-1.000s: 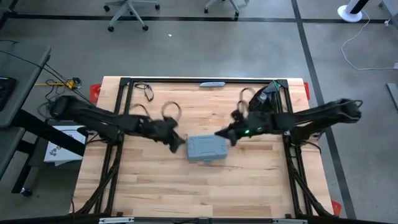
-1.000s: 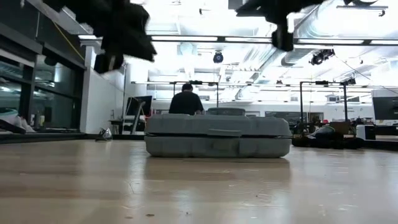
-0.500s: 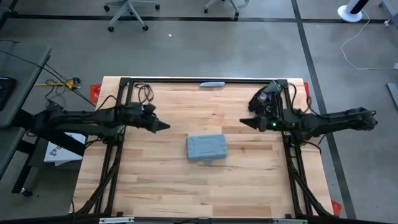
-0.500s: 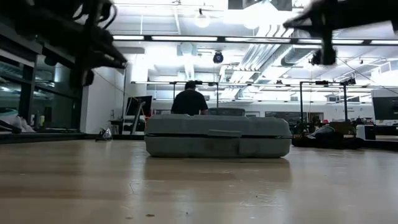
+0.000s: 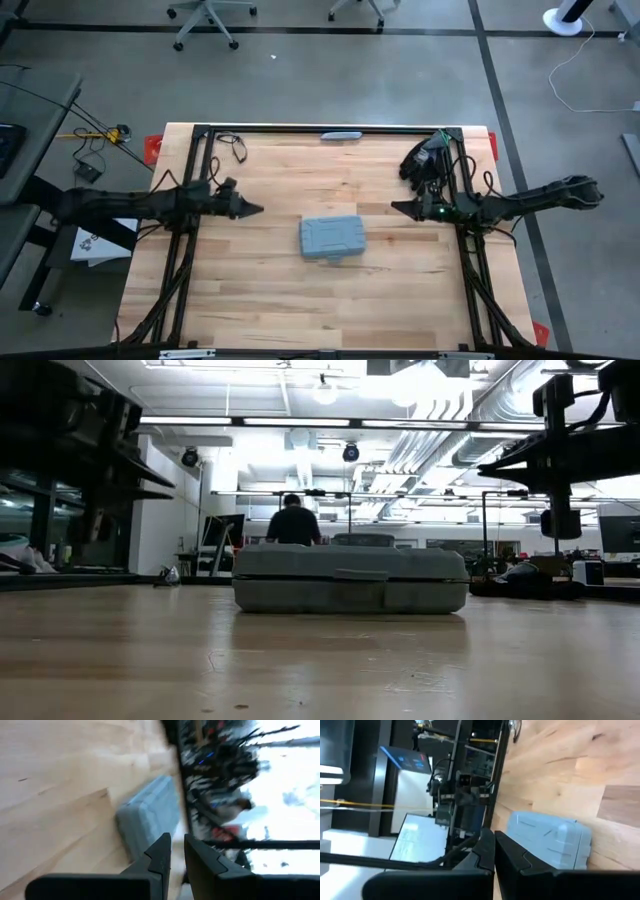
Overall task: Prefit tool cases
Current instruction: Return to Home Position
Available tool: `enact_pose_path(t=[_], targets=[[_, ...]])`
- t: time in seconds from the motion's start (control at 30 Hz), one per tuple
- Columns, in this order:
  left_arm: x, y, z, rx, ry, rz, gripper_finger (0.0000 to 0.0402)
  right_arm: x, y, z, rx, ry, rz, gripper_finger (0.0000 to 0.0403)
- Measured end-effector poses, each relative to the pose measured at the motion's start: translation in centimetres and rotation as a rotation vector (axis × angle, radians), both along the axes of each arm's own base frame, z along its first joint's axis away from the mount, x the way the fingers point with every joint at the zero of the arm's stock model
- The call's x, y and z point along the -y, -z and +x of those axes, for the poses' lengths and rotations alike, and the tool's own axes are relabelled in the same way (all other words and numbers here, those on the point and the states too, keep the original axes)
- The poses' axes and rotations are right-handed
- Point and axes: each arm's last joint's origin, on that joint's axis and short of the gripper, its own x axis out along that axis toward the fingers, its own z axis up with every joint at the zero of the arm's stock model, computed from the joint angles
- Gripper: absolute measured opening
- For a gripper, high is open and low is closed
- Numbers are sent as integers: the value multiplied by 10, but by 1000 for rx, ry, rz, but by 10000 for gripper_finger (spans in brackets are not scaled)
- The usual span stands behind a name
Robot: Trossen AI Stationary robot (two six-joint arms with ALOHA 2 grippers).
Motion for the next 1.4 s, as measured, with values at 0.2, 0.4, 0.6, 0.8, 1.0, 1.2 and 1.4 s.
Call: enact_pose_path(t=[0.2,0.4,0.6,0.8,1.0,1.2,1.4], targets=[[2,2,-1,32,-9,36,46,-1,1,0,-21,-25,-33,0],[3,1,-1,34,-3,29,46,-2,5,0,-67,-64,-62,0],[3,2,-1,34,4,7,46,-2,2,0,-47,-144,14,0],[3,2,-1,30,17,63,46,3,-2,-4,-24,-155,30,0],[3,2,-1,29,20,77,46,2,3,-6,-84,-201,-109,0],[3,2,-1,29,20,77,46,2,5,-6,-114,-208,-183,0],[3,2,-1,28,20,78,46,2,6,-7,-121,-208,-175,0]])
